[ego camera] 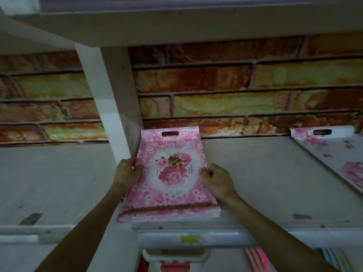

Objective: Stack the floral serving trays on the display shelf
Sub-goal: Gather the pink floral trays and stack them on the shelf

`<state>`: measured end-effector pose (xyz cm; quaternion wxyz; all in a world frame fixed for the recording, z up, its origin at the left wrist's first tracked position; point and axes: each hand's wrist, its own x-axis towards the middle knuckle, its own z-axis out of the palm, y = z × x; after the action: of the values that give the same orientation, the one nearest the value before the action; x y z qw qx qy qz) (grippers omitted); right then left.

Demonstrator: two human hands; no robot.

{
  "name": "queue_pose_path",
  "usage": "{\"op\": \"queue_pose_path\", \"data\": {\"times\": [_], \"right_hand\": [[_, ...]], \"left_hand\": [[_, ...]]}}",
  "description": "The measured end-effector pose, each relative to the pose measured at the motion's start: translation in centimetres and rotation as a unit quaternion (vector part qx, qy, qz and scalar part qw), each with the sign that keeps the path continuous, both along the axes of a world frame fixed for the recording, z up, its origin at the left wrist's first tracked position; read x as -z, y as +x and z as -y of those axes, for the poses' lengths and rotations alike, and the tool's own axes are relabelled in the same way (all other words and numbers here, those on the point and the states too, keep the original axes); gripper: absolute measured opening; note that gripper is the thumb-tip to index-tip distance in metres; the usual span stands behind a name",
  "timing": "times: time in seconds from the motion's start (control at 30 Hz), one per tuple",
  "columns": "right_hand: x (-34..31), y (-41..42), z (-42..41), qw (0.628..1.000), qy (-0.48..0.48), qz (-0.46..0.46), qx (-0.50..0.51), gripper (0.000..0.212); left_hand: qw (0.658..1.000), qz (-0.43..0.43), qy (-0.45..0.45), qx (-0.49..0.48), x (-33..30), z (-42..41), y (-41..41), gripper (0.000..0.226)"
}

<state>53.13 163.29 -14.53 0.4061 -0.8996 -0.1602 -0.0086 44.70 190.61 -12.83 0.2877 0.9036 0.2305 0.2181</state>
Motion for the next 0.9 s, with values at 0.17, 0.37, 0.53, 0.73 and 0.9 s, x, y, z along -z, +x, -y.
{"op": "queue_pose_path", "data": {"times": [0.17,0.37,0.53,0.73,0.9], "right_hand": [[0.0,0.3,-0.1,0.998,-0.057,0.013,-0.032,0.033],[-0.2,0.4,-0.1,0.987,-0.149,0.057,-0.026,0.031],[-0.9,0.6,0.3,0.98,-0.19,0.043,-0.045,0.042],[-2.2,0.5,1.6,0.974,-0.21,0.084,-0.017,0.05],[-3.3,0.5,2.9,0.973,-0.19,0.128,0.025,0.045]], "left_hand": [[1.0,-0.018,0.017,0.011,1.0,-1.0,0.4,0.025],[0.998,-0.051,0.03,0.028,1.7,-1.4,0.6,0.031],[0.989,-0.127,0.074,0.031,0.8,-1.0,0.4,0.033],[0.979,-0.061,0.189,0.049,-0.9,0.6,0.4,0.046],[0.983,0.051,0.098,0.144,-2.0,3.1,0.8,0.032]]}}
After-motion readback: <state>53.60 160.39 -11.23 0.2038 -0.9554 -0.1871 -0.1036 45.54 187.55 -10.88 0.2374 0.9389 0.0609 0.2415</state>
